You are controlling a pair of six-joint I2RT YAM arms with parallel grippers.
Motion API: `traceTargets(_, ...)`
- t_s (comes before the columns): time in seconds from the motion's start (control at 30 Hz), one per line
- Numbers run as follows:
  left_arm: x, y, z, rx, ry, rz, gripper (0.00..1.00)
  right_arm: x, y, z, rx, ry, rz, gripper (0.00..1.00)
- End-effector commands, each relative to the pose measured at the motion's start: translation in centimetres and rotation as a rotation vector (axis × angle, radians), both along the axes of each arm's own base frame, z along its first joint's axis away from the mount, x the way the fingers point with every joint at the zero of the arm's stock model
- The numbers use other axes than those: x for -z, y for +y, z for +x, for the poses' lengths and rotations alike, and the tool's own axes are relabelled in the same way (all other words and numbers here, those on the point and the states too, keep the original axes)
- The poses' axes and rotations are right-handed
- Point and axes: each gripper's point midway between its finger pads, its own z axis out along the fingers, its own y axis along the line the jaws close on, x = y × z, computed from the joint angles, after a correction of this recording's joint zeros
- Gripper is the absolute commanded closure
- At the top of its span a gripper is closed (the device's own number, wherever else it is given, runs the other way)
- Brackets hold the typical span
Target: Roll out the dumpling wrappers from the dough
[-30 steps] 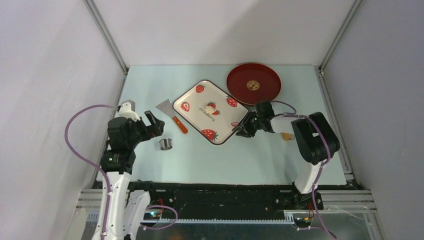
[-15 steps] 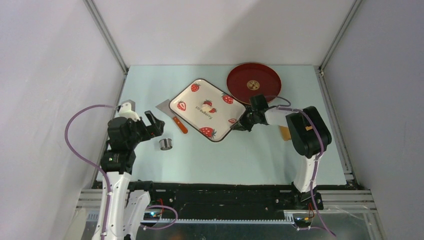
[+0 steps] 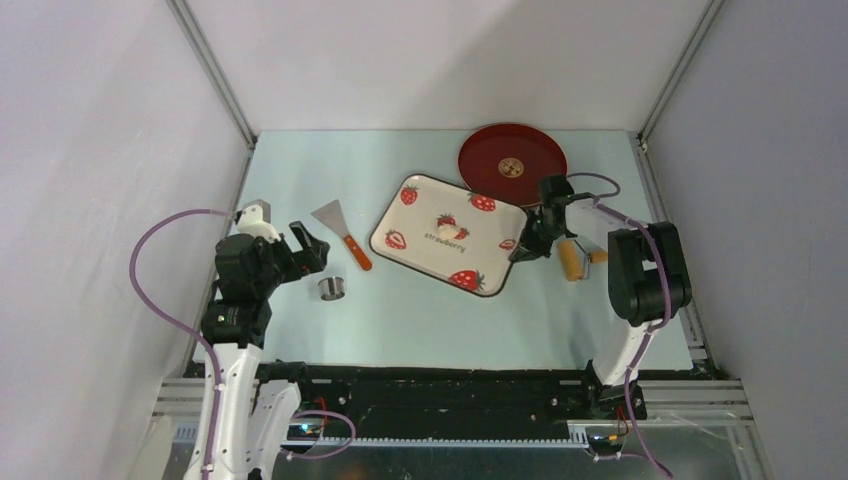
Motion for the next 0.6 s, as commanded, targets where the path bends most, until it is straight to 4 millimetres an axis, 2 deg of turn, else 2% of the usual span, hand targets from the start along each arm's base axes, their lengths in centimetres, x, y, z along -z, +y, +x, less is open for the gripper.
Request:
traceTargets(0.0, -0.3, 0.0, 0.1, 0.019, -0.019, 0.015, 0.0, -0.1, -5.0, -3.2, -0.141, 0.062, -0.191, 1.0)
traceTargets(0.23, -0.2, -0.1, 0.2, 0.023, -0.015, 0.014, 0.0, -1.5, -6.2, -4.6, -0.27, 0.039, -0.233, 1.0)
traceTargets(0.33, -0.1, -0.1, 0.2, 0.023, -0.012, 0.013, 0.0, -1.7, -6.0, -5.4, -0.324, 0.033, -0.217, 1.0)
traceTargets(0.57, 0.0, -0.2, 0.2, 0.03, -0.011, 0.011, 0.0, -0.4, -4.6, -6.3, -0.418, 0.048, -0.217, 1.0)
